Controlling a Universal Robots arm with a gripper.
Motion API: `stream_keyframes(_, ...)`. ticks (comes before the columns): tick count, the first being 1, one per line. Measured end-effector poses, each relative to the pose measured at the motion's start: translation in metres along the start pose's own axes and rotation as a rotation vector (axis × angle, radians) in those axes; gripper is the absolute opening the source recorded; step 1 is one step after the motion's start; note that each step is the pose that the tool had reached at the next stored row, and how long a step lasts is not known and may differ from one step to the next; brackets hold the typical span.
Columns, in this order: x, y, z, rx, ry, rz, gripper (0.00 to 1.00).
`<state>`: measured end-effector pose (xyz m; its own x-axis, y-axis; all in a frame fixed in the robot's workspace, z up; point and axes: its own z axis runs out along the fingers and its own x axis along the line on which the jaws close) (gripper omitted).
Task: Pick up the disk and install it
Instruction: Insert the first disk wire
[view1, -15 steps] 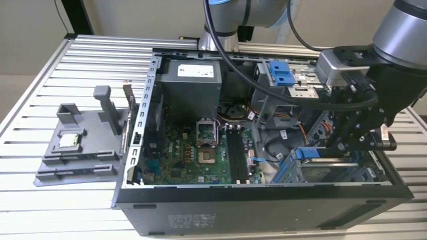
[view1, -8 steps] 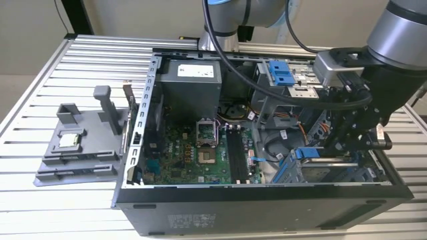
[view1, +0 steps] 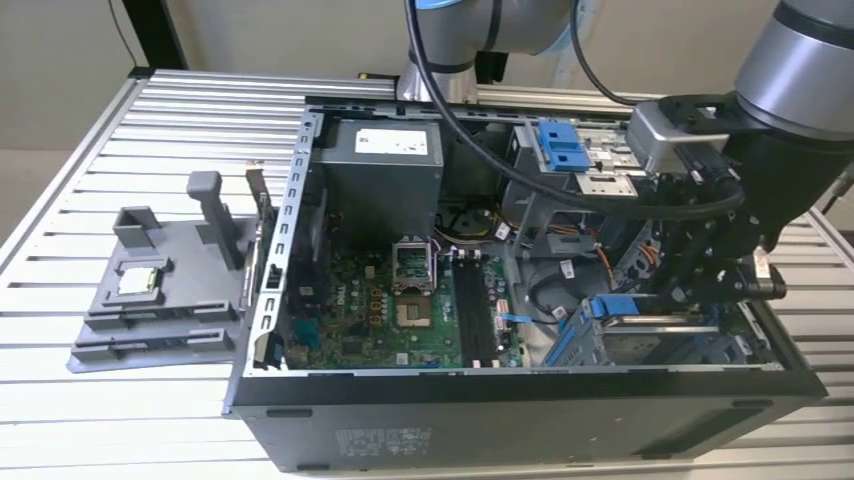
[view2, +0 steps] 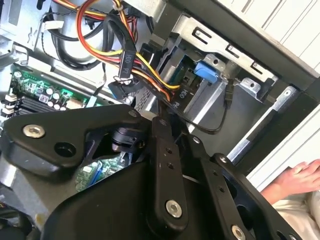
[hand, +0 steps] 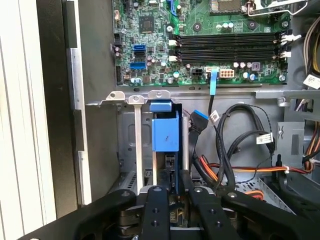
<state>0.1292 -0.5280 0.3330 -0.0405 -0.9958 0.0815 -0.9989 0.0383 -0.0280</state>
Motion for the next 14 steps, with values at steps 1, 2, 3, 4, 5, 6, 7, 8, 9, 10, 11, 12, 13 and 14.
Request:
stream_keyframes(1,0.0004,-0.0001,-0.0041,-0.0001,0.0,0.0,1.0)
stream_keyframes(2,0.0007,-0.0002,-0.0078,-0.0002,-0.0005,0.0,1.0)
stream_keyframes(3,0.001,-0.0003,-0.0115,-0.0003,-0.001,0.0,1.0)
stream_keyframes(4,0.0013,-0.0004,-0.015,-0.0003,-0.0014,0.0,1.0)
stream_keyframes(5,0.0016,-0.0005,-0.0185,-0.0004,-0.0019,0.0,1.0)
stream_keyframes(6,0.0019,-0.0006,-0.0221,-0.0004,-0.0023,0.0,1.0)
stream_keyframes(7,0.0021,-0.0007,-0.0247,-0.0005,-0.0028,0.0,1.0)
stream_keyframes(8,0.0023,-0.0007,-0.0257,-0.0006,-0.0034,0.0,1.0)
stream_keyframes(9,0.0029,-0.0008,-0.0262,-0.0006,-0.0036,0.0,1.0)
stream_keyframes(10,0.0034,-0.0008,-0.0271,-0.0006,-0.0034,0.0,1.0)
stream_keyframes(11,0.0043,-0.0008,-0.029,-0.0006,-0.0033,0.0,1.0)
stream_keyframes(12,0.0053,-0.0009,-0.0306,-0.0007,-0.0035,0.0,1.0)
stream_keyframes(13,0.0065,-0.001,-0.0323,-0.0007,-0.0034,0.0,1.0)
stream_keyframes(14,0.0079,-0.0011,-0.0339,-0.0007,-0.0034,0.0,1.0)
